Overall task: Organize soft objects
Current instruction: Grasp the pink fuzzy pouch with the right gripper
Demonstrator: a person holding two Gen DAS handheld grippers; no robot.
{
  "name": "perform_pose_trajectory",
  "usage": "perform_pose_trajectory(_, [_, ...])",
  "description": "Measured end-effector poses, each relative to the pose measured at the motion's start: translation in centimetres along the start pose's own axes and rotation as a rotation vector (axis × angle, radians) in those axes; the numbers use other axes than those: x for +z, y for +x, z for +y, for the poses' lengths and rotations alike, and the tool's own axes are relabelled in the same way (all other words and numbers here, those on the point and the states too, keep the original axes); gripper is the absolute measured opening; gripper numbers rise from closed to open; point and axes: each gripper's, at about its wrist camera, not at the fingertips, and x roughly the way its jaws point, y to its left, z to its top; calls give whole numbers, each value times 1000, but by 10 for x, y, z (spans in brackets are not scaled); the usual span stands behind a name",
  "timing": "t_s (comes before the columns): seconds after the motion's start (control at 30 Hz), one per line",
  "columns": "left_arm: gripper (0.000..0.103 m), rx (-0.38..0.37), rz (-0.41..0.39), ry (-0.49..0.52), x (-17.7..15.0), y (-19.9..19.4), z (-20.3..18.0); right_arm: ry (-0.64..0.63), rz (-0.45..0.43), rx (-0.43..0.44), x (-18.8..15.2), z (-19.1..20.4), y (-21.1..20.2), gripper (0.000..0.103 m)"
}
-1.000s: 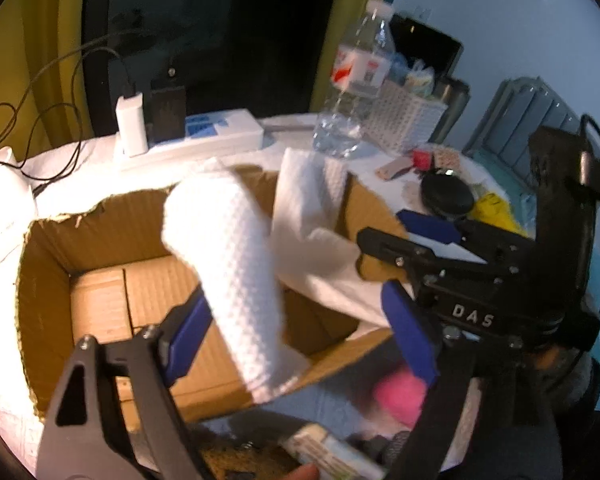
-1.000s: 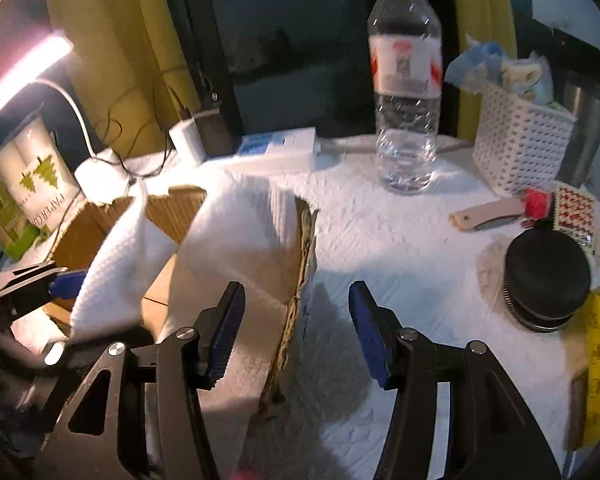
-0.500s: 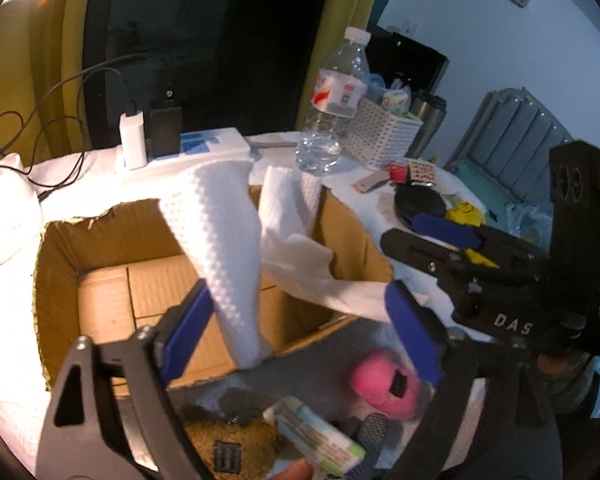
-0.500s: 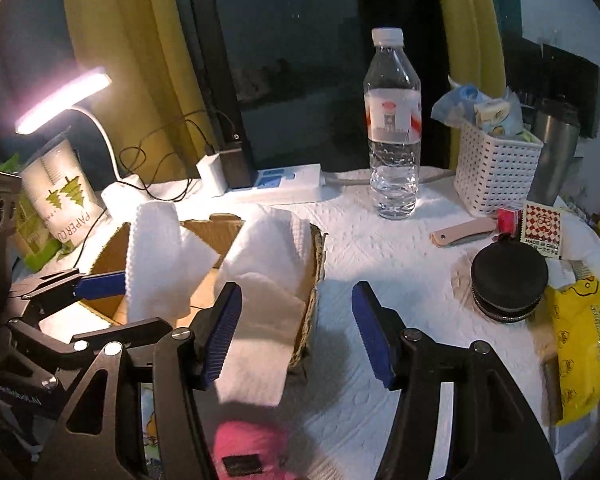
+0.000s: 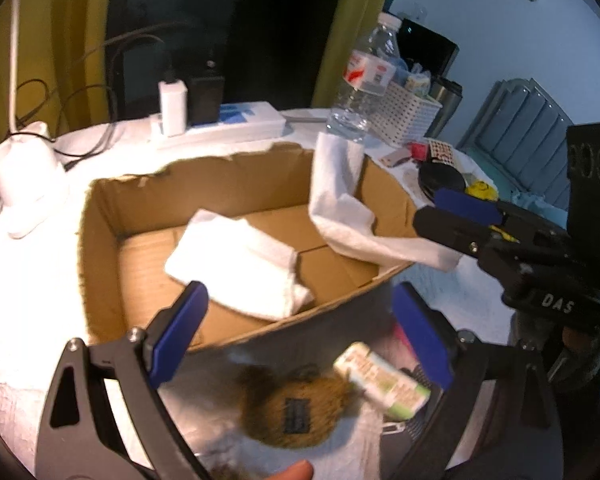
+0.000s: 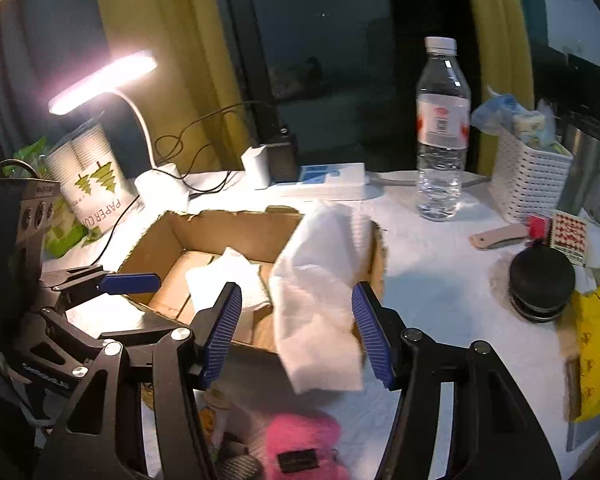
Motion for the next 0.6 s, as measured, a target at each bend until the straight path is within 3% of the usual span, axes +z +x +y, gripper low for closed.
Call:
perform_pose_trajectory(0.33, [94,53,-76,-26,-6,-29,17,-21,4,-15,2,22,-4,61])
perform_pose_trajectory(0.6, [94,69,-120,-35,-23,-50,13,-26,16,-50,-19,34,-23,65])
